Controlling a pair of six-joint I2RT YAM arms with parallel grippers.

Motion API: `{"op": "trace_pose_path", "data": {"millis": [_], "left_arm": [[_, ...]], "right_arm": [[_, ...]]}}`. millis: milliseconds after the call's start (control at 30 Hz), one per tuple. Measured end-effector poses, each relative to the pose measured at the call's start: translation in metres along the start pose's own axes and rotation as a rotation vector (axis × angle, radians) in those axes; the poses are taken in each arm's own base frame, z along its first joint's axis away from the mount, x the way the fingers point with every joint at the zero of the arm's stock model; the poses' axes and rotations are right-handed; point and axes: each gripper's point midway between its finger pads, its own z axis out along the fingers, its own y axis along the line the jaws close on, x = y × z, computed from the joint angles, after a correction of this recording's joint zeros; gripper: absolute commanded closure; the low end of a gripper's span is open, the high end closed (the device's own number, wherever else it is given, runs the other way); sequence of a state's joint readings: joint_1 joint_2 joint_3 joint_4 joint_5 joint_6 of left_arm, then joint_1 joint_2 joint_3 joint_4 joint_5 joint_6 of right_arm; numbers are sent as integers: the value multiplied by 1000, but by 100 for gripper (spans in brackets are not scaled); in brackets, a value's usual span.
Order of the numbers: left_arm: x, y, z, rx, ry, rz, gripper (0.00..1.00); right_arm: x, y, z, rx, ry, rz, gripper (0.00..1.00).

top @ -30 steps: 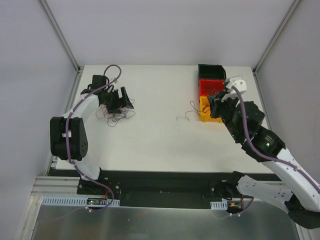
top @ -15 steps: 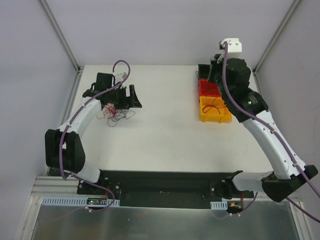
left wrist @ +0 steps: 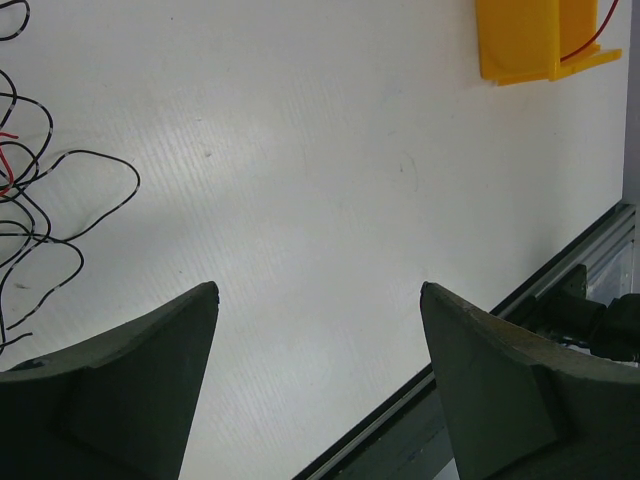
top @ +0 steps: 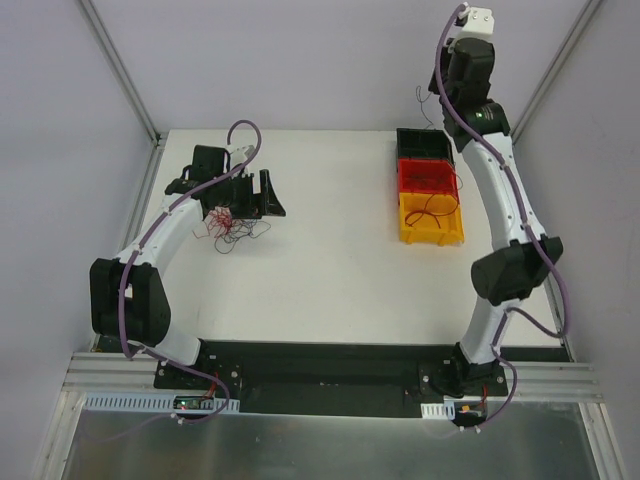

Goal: Untangle the cables

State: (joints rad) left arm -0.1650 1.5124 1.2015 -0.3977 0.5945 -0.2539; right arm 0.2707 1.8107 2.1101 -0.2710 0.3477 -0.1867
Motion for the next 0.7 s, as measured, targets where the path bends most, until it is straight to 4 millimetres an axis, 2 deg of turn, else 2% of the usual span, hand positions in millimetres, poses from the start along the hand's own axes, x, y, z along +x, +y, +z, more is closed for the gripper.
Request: {"op": "trace_pose_path", "data": {"millis": [67,200,300,467,700], "left_arm": [[0,0,0,1,0,0,19],[0,0,0,2,0,1,19],[0,-1,0,4,1,1,19],[0,-1,0,8,2,1,19],[0,-1,0,8,2,1,19]], "right_arm": [[15,-1,27,7,28,-8,100],[40,-8,55,27,77,-23,100],[44,-15,57,35,89,-28,100],[29,-23,59,40,47,-13,100],[20,-30,60,38,28,-4,100]]}}
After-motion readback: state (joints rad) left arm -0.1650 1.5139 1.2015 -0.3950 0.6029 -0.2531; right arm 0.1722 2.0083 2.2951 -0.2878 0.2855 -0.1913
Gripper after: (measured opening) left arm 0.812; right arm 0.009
